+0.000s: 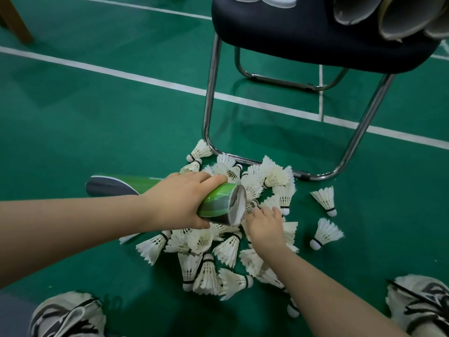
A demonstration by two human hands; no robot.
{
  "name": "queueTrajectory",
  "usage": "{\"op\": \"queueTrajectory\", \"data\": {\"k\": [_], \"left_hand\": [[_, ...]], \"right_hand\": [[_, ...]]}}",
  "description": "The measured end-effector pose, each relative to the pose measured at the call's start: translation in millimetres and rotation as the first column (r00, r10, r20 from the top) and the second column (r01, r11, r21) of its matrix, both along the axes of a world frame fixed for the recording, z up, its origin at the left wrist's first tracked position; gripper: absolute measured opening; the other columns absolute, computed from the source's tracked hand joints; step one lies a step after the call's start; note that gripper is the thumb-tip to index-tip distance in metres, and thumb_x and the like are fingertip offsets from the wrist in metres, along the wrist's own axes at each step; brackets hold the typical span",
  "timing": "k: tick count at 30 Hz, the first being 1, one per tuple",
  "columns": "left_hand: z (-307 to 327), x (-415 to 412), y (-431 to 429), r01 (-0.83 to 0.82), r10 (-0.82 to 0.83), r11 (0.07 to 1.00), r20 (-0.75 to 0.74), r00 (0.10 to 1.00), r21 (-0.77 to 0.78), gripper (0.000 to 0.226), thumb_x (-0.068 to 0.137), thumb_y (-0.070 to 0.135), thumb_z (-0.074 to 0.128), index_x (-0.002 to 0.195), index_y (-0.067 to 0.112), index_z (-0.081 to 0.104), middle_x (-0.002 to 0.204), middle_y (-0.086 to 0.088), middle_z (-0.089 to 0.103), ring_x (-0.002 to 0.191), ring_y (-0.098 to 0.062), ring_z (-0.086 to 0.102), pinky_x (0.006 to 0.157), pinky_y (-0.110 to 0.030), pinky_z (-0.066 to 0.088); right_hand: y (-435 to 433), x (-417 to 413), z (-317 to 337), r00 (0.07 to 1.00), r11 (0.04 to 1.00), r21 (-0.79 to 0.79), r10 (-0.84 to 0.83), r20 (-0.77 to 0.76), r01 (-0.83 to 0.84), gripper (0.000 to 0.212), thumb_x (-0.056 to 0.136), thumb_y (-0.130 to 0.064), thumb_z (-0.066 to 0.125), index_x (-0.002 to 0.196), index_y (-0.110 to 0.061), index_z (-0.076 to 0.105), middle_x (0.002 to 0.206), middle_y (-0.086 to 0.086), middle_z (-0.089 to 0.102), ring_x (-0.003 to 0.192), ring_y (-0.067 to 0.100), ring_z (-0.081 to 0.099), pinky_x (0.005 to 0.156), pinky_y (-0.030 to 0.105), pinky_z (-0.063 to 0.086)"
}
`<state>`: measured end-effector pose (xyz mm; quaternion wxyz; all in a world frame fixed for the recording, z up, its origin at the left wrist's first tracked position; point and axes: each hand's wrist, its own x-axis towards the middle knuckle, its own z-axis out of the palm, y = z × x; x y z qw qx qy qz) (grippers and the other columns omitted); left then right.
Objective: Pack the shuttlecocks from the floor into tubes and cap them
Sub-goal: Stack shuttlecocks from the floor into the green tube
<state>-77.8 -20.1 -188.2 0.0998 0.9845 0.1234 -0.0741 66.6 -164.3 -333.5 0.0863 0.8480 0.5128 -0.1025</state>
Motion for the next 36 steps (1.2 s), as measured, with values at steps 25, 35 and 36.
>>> {"op": "queueTrajectory", "data": {"k": [25,35,36], "left_hand": [[18,-36,-8,-0.14,0.144,0.987,0.041,0.989,-0.085,0.08,0.068,0.052,0.068,0.132,0.037,0.022,0.115,0.01,0.05,0.096,-0.012,0.049,0.082,-0.032,0.047],[14,-41,-14,-0.062,0.061,0.995,0.009,0.998,0.077,0.085,0.064,0.058,0.063,0.133,0.035,0.019,0.113,0.01,0.049,0.1,-0.014,0.051,0.082,-0.033,0.046],[9,-41,-19,-0.021,0.021,0.992,-0.002,1.0,0.124,0.086,0.064,0.06,0.06,0.134,0.035,0.017,0.115,0.009,0.049,0.103,-0.015,0.051,0.084,-0.034,0.045]], "right_hand": [[-10,-54,148,0.559,0.295,0.64,0.319,-0.766,0.709,0.02,0.09,-0.018,0.05,0.072,-0.017,0.058,0.059,-0.013,0.051,0.055,0.001,0.041,0.053,0.015,0.036],[-4,-70,146,0.319,0.976,0.162,0.109,-0.942,0.145,0.029,0.079,-0.024,0.071,0.107,-0.025,0.063,0.104,-0.006,0.067,0.099,0.009,0.061,0.091,0.029,0.05],[-4,-72,143,0.328,0.983,0.15,0.108,-0.939,0.105,0.028,0.077,-0.021,0.073,0.103,-0.023,0.062,0.099,-0.004,0.066,0.095,0.011,0.061,0.089,0.029,0.05]]}}
